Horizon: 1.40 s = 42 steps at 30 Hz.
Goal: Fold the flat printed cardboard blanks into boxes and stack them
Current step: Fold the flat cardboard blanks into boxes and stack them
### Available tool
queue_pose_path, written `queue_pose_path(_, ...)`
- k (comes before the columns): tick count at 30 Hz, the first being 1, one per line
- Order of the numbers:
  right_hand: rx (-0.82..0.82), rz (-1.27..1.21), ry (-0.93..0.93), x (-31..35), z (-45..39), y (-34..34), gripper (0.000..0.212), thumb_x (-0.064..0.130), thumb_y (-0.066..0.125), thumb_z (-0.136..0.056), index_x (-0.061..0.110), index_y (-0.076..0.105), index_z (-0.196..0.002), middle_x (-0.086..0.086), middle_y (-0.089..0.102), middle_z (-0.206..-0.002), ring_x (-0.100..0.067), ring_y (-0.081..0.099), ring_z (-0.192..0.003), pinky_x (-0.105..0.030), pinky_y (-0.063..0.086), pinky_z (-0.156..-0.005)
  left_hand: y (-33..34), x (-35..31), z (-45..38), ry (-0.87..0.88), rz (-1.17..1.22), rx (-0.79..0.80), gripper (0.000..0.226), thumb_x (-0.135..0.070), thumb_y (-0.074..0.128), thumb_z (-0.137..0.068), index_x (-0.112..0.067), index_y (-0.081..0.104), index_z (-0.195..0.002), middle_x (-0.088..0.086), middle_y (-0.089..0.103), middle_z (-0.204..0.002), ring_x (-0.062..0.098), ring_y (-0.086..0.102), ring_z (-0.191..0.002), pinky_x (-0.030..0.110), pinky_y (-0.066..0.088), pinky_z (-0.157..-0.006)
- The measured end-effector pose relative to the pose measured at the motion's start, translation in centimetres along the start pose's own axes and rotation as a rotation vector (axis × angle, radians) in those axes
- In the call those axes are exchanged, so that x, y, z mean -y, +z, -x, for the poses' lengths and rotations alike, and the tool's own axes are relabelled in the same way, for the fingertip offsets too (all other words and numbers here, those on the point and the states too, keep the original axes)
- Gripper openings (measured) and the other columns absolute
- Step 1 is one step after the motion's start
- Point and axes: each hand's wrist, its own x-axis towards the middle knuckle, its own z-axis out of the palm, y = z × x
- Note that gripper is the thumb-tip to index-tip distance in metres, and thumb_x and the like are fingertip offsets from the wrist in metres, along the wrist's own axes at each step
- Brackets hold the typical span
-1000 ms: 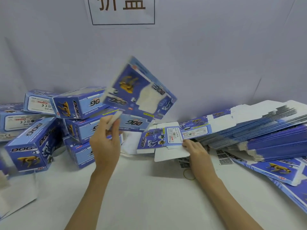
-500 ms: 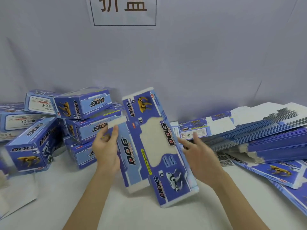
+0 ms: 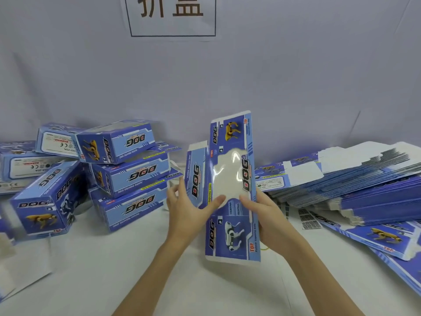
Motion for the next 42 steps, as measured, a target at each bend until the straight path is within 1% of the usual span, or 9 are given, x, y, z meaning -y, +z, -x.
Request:
queue_pose_path(7,-0.024,-0.036,0.062,1.6,-0.8,0.1,0.042,0.035,0.068,-0.100,0.021,0.063,-0.138,-0.011,0.075,-0.129,-0.036,0.072,-0.118,-0.058,0.054,-0.105,-0.4,-0.2,-0.3,0.089,0.086,-0.022,0.135,-0.075,0.080,-0.055,-0.027,0.015,-0.164,-0.016,0.027,-0.149,-0.004,0.025,-0.137,0.025,0.033,-0.101)
queue_pose_path(12,-0.144,0.028,-0.074,-1.0,-0.3,1.3,0.053,0.041,0.079,-0.080,0.022,0.067,-0.128,-0.004,0.081,-0.109,-0.027,0.080,-0.097,-0.042,0.065,-0.078,-0.5,0.1,-0.3,0.083,0.064,0.045,0.138,-0.094,0.072,-0.046,-0.028,0.026,-0.158,-0.005,0.036,-0.156,-0.001,0.036,-0.140,0.032,0.039,-0.114)
queue_pose_path(15,-0.255,0.034,-0.096,-1.5,-0.5,1.8,0.035,0.031,0.078,-0.093,0.021,0.064,-0.124,-0.003,0.082,-0.105,-0.027,0.081,-0.090,-0.038,0.066,-0.066,-0.5,0.6,-0.4,0.097,0.086,0.064,0.121,-0.083,0.079,-0.055,-0.027,0.033,-0.152,-0.009,0.047,-0.142,0.005,0.055,-0.128,0.030,0.059,-0.095)
queue_pose_path(19,-0.314,0.043,-0.097,-1.4,-0.5,1.5,0.018,0.028,0.072,-0.099,0.022,0.067,-0.116,-0.002,0.082,-0.099,-0.023,0.081,-0.086,-0.029,0.063,-0.058,-0.4,0.8,-0.4,0.151,0.112,0.045,0.107,-0.072,0.078,-0.064,-0.029,0.032,-0.151,-0.018,0.045,-0.132,-0.017,0.051,-0.120,0.007,0.055,-0.074)
queue_pose_path(23,-0.303,0.078,-0.086,-1.3,-0.2,1.1,0.025,0.030,0.073,-0.097,0.020,0.066,-0.119,-0.002,0.082,-0.103,-0.023,0.081,-0.090,-0.028,0.063,-0.060,0.1,1.0,-0.4,0.126,0.150,0.062,0.102,-0.067,0.082,-0.067,-0.029,0.034,-0.149,-0.012,0.051,-0.138,0.002,0.060,-0.122,0.019,0.062,-0.078)
queue_pose_path(29,-0.319,0.037,-0.030,-1.4,-0.2,0.9,0.037,0.030,0.075,-0.097,0.018,0.062,-0.129,-0.009,0.080,-0.111,-0.029,0.080,-0.094,-0.041,0.066,-0.071,0.2,1.3,-0.4,0.125,0.170,0.088,0.085,-0.058,0.081,-0.074,-0.026,0.041,-0.142,-0.015,0.057,-0.127,-0.013,0.062,-0.107,0.006,0.052,-0.062)
queue_pose_path(33,-0.356,0.076,-0.019,-1.3,-0.7,0.2,0.035,0.030,0.077,-0.095,0.017,0.065,-0.125,-0.007,0.081,-0.106,-0.029,0.080,-0.092,-0.044,0.067,-0.074,-0.3,1.0,-0.6,0.127,0.136,0.100,0.090,-0.059,0.073,-0.076,-0.028,0.037,-0.152,-0.009,0.053,-0.141,0.007,0.061,-0.121,0.014,0.059,-0.070)
queue_pose_path(37,-0.445,0.042,-0.150,-0.5,-1.1,-1.7,0.028,0.014,0.071,-0.100,0.013,0.065,-0.128,-0.011,0.080,-0.114,-0.031,0.079,-0.096,-0.041,0.067,-0.073,-2.4,0.3,-0.8,0.189,0.208,0.304,0.099,-0.063,0.079,-0.075,-0.053,0.024,-0.157,-0.025,0.041,-0.151,-0.002,0.051,-0.134,0.012,0.056,-0.079)
queue_pose_path(42,-0.367,-0.055,-0.030,0.1,-0.8,-3.3,0.026,0.010,0.056,-0.108,0.012,0.061,-0.134,-0.006,0.080,-0.106,-0.023,0.080,-0.077,-0.034,0.063,-0.055,-3.2,0.7,-0.6,0.367,-0.014,0.589,0.070,-0.053,0.087,-0.072,-0.055,0.061,-0.136,-0.041,0.027,-0.158,-0.021,0.025,-0.143,0.011,0.047,-0.098)
